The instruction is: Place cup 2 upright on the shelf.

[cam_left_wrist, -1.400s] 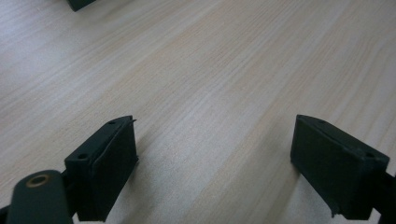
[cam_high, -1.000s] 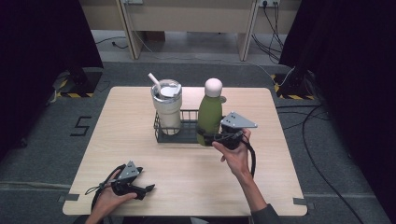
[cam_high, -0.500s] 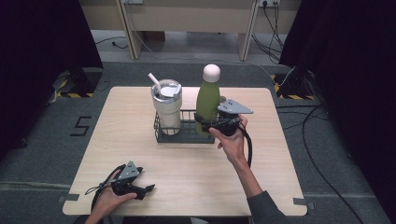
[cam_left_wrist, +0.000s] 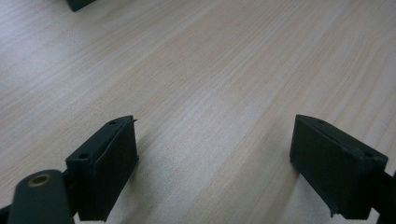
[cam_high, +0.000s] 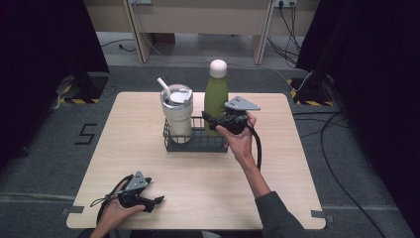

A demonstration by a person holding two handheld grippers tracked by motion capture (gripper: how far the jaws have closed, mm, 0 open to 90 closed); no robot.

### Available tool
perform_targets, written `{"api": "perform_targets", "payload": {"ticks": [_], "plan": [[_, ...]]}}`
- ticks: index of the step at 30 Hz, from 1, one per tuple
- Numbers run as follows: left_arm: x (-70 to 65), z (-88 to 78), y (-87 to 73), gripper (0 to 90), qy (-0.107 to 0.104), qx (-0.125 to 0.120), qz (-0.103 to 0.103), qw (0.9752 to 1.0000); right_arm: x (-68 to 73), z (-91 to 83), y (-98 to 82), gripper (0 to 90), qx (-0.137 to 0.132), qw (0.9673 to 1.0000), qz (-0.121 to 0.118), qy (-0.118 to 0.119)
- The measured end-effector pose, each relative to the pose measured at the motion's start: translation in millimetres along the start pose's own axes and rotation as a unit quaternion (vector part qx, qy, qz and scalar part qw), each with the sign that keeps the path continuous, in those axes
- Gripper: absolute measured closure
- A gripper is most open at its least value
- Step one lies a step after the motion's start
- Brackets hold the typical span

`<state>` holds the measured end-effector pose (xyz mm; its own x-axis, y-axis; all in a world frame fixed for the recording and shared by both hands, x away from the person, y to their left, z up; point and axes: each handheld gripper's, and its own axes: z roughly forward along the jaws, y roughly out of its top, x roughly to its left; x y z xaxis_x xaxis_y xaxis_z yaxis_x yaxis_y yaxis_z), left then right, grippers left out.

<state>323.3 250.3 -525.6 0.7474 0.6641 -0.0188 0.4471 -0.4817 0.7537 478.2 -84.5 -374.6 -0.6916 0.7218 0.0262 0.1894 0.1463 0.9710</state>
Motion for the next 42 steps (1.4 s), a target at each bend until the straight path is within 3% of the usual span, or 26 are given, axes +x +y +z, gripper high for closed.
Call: {"api": "perform_targets", "payload": {"ticks": [17, 39, 42], "plan": [[0.0, -0.4, -0.2, 14.3, -0.001, 0.001, 0.002, 1.0000, -14.9, 33.0, -18.1, 20.7, 0.009, 0.9996, 0.012, -0.026], [-0.1, -0.3, -0.5, 14.3, 0.000, 0.000, 0.003, 1.0000, -16.8, 50.9, -52.4, 20.7, 0.028, 0.9989, 0.021, -0.032], [-0.1, -0.4, -0.5, 14.4, 0.001, 0.000, 0.004, 1.0000, -14.7, 52.0, -56.6, 20.7, 0.025, 0.9992, 0.005, -0.032]]}}
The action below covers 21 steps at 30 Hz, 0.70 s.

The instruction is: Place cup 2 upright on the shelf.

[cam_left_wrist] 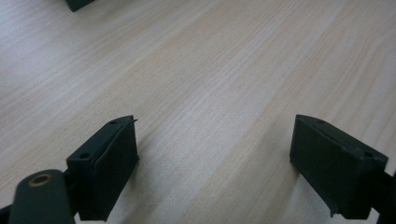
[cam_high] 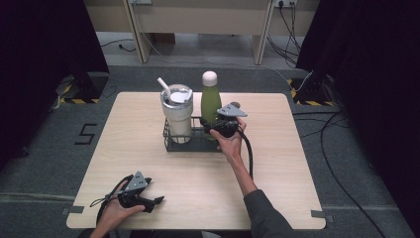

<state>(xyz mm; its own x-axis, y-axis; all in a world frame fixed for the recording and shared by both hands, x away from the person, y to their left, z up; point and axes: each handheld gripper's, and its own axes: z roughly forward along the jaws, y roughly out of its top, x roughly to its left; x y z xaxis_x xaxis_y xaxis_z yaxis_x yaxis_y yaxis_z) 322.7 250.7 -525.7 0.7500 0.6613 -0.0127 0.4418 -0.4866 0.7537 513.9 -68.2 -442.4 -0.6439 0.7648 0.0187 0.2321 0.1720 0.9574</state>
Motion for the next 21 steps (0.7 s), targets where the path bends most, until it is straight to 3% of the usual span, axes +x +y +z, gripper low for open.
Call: {"api": "perform_targets", "payload": {"ticks": [9, 21], "plan": [[-0.3, 0.1, -0.1, 14.4, 0.000, -0.001, 0.000, 1.0000, 3.3, -5.4, -5.3, 20.5, -0.003, 0.9999, -0.012, -0.002], [-0.2, 0.1, -0.1, 14.4, 0.000, -0.001, -0.001, 1.0000, 3.2, -5.2, -5.7, 19.8, -0.002, 1.0000, -0.006, -0.002]]}}
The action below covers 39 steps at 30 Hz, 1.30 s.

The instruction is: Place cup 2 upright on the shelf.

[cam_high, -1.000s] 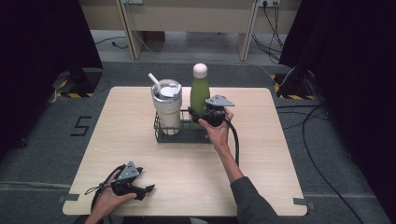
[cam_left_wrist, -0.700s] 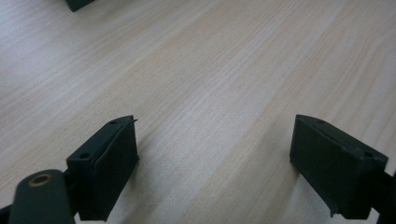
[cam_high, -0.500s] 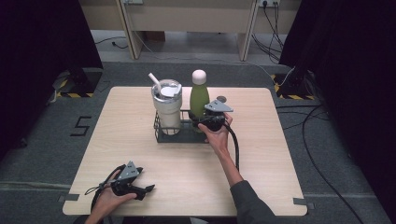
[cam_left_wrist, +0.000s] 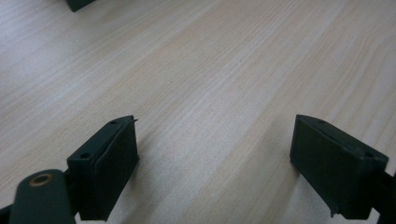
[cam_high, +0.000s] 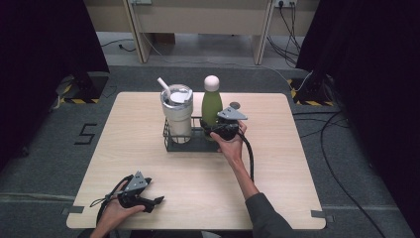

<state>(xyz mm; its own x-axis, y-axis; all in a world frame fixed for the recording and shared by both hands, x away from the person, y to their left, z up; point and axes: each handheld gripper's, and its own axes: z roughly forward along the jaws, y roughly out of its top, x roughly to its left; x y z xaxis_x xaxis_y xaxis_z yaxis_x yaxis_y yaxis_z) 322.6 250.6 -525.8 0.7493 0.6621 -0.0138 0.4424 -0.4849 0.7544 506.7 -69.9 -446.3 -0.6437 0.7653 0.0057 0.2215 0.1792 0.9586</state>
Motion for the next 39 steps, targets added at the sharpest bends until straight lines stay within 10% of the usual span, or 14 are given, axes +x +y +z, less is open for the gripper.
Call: {"api": "perform_targets", "payload": {"ticks": [39], "plan": [[0.0, 0.0, 0.0, 14.4, 0.001, 0.000, 0.000, 1.0000, 3.8, -50.9, 7.4, 15.3, -0.023, 0.9996, 0.012, 0.015]]}}
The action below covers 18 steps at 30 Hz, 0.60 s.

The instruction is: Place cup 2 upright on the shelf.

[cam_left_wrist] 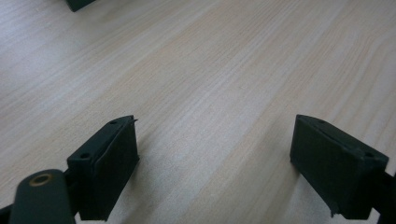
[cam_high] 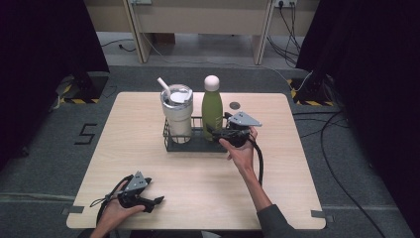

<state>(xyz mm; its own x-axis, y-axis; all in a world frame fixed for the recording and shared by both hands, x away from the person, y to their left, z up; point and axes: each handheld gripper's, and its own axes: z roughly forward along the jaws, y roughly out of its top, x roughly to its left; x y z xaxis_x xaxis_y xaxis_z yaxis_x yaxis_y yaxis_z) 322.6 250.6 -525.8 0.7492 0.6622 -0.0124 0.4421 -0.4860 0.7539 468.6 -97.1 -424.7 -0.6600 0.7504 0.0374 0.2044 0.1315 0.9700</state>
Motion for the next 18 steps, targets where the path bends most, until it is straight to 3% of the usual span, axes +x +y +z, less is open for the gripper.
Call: {"api": "perform_targets", "payload": {"ticks": [18], "plan": [[0.0, 0.0, 0.0, 14.3, 0.000, 0.000, 0.000, 1.0000, 4.9, -24.8, -6.9, 15.5, -0.003, 1.0000, -0.002, -0.001]]}}
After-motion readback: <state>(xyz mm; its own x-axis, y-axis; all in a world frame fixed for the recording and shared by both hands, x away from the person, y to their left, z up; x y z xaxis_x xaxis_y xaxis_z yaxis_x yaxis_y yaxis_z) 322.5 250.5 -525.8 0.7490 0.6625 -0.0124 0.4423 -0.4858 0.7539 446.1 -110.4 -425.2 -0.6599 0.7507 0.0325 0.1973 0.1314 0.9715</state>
